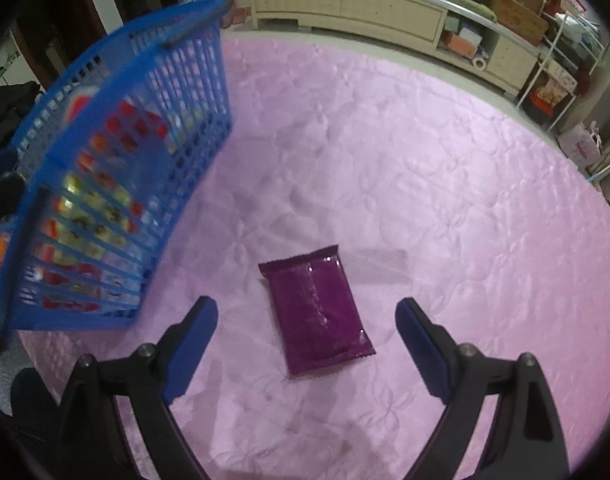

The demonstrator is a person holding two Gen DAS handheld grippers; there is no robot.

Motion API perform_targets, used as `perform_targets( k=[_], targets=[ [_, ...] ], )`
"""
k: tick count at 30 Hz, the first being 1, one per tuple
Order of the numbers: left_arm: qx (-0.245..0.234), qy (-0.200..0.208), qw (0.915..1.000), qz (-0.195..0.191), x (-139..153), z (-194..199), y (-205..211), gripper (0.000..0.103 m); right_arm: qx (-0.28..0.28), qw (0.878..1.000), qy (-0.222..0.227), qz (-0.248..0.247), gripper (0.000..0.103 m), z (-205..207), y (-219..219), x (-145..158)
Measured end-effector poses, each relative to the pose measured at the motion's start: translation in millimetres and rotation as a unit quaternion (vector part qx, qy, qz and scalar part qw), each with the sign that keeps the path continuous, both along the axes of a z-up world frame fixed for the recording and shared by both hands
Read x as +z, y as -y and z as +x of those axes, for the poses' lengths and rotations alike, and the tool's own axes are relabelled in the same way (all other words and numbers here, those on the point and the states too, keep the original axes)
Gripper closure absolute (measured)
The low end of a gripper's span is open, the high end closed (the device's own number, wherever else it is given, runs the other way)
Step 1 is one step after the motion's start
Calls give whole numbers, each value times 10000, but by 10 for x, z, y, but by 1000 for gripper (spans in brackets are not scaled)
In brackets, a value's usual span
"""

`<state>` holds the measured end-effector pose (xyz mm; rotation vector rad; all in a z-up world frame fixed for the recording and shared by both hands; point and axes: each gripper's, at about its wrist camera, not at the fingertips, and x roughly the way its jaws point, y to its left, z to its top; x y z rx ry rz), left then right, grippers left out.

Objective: Organize snacks
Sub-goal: 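Move the right tool to the purple packet and grasp it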

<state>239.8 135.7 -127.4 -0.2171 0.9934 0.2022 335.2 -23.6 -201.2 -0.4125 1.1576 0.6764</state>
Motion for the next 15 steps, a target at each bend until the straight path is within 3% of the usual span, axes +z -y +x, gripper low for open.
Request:
perform_targets(
  k=[10, 13, 15],
  targets=[
    [4, -37, 9998, 219, -23, 44, 59, 0, 267, 9996, 41, -6, 11, 86, 6, -199],
    [28, -65, 9997, 228, -51, 50, 53, 0, 267, 9996, -74, -49, 27, 95, 36, -304],
    [19, -81, 9996, 267, -61, 53, 52, 0, 316, 9994, 124, -43, 36, 61, 51, -289]
  ],
)
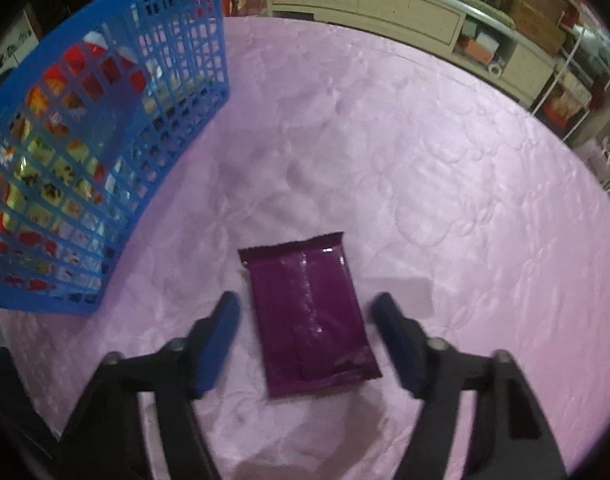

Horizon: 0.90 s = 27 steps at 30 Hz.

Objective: Organize snacks
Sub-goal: 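Lift the purple packet with the right tool over the basket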

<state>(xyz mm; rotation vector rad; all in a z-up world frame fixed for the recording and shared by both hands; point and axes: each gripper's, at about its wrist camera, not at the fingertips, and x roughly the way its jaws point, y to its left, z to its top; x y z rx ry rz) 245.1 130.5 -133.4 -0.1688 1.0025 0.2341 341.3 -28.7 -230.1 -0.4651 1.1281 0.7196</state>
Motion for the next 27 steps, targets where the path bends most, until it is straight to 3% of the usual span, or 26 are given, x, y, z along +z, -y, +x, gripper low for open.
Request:
perform_targets(
  k=[3, 8, 10, 27],
  targets=[
    [-17, 33, 10000, -8, 0, -4, 4, 0, -7, 9999, 109, 56, 49, -44, 20, 16],
    [-10, 35, 10000, -49, -14, -22, 0, 0, -73, 9996, -106, 242, 49, -149, 81, 92],
    [-16, 63, 9999, -79, 15, -50, -7, 0, -78, 9997, 6, 237, 49, -190, 87, 185],
    [-94, 702, 9973, -176, 644, -568, -110, 0, -94, 9922, 598, 1085, 49, -928, 128, 1673]
  ],
)
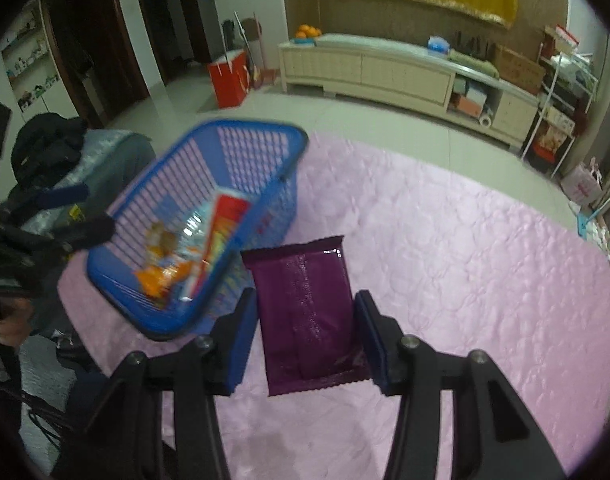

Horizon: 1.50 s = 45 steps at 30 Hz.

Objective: Organize snacks
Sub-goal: 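Lift the purple packet with the right tool over the basket, then open the right tool to drop the purple packet into the basket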

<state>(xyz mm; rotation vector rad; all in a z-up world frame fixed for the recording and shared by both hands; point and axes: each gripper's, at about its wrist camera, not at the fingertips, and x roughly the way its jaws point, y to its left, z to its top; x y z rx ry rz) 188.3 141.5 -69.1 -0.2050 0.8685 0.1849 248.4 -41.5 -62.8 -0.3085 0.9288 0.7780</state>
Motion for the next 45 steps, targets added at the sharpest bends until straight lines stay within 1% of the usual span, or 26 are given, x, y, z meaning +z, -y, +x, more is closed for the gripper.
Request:
perform_targets(
  k=[3, 5, 9, 13, 16, 21, 25, 28, 32, 37, 42, 45],
  targets=[
    [-39, 59, 10000, 70, 89, -94, -31, 0, 41, 10000, 51, 73, 49, 8, -30, 136],
    [-106, 164, 9997, 171, 152, -173, -37, 0, 72, 9998, 122, 103, 49, -64, -80, 257],
    [-250, 311, 9987, 306, 250, -295, -43, 0, 146, 9995, 193, 205, 49, -113, -210, 393],
    [-337, 400, 9978, 396, 308, -369, -93, 0, 228, 9993, 247, 160, 49, -132, -357, 431],
    [-391, 479, 9975, 340, 319, -417, -160, 0, 328, 9990, 248, 187, 49, -135, -529, 469],
    [-205, 444, 9979, 417, 293, -415, -341, 0, 498, 9983, 256, 157, 49, -114, -800, 461],
    [-76, 371, 9986, 366, 238, -394, -504, 0, 658, 9976, 205, 71, 49, -44, -1035, 379],
    [32, 312, 9989, 343, 181, -338, -664, 0, 723, 9973, 109, -59, 49, 62, -1237, 233],
    [156, 235, 9994, 190, 79, -260, -886, 0, 798, 9965, -31, -244, 49, 176, -1443, 44],
    [247, 130, 9995, 155, -41, -174, -1085, 0, 813, 9951, -210, -527, 49, 321, -1700, -185],
    [294, 90, 9995, 49, -150, -117, -1243, 0, 996, 9909, -89, -900, 49, 316, -1900, -339],
    [337, 74, 9994, -42, -205, -70, -1329, 0, 1020, 9887, -160, -1092, 49, 376, -2027, -470]
  ],
)
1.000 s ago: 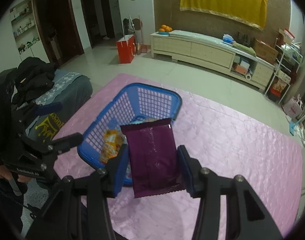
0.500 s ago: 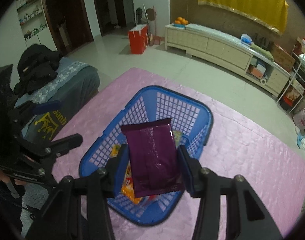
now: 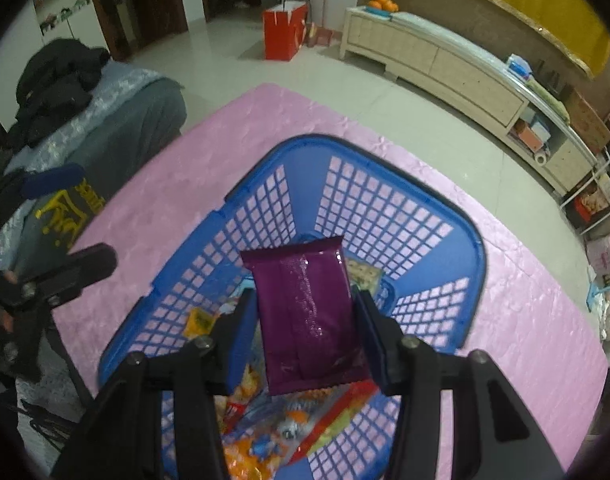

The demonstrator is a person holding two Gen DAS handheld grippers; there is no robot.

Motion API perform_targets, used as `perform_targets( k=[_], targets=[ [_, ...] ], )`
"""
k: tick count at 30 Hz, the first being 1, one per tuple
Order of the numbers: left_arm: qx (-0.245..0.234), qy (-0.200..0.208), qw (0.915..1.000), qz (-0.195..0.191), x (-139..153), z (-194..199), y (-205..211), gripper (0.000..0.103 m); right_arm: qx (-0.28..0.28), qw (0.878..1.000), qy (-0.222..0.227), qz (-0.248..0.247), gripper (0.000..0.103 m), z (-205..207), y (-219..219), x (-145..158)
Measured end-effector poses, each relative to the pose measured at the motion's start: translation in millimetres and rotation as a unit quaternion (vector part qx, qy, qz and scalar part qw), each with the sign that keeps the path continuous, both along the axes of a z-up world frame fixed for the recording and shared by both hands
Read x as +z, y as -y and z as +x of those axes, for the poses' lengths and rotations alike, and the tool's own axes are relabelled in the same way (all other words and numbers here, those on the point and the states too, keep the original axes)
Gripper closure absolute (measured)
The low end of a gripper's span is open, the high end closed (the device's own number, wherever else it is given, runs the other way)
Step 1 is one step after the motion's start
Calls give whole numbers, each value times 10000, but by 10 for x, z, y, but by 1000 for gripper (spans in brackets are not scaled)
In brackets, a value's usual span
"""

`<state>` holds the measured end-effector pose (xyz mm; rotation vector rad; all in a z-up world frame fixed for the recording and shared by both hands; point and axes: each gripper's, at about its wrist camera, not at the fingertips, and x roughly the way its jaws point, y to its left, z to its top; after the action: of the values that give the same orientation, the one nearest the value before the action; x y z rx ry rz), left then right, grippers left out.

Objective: Organize snacks
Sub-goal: 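Open the right tool to drop the purple packet into the basket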

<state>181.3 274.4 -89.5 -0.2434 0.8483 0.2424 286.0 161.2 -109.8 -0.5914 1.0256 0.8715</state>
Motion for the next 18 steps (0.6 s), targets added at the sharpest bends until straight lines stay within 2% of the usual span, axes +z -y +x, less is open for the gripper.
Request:
perform_targets(
  k=[3, 5, 9, 10, 12, 14, 15, 18],
  targets=[
    [41, -36, 10000, -46, -56, 23, -70, 0, -70, 9998, 74, -161, 49, 42, -89, -98],
    [32, 6, 9999, -141, -77, 11, -86, 0, -42, 9989, 371, -278, 49, 19, -147, -135],
    [36, 38, 9999, -135, -111, -14, -88, 0, -54, 9996, 198, -205, 47, 55, -180, -183],
    [37, 39, 9999, -119, -113, -17, -83, 0, -66, 9994, 237, -242, 45, 64, -186, -197],
    [43, 47, 9998, -167, -116, 1, -106, 0, -65, 9993, 280, -241, 28, 87, -179, -211],
    [70, 86, 9997, -199, -100, -12, -98, 0, -41, 9997, 242, -71, 20, 98, -137, -182],
    [85, 135, 9997, -200, -83, -28, -90, 0, -12, 9998, 206, 22, 16, 101, -122, -161],
    [34, 182, 9998, -115, -43, -39, -45, 0, -60, 9996, 214, 159, 16, 83, -92, -97]
  ],
)
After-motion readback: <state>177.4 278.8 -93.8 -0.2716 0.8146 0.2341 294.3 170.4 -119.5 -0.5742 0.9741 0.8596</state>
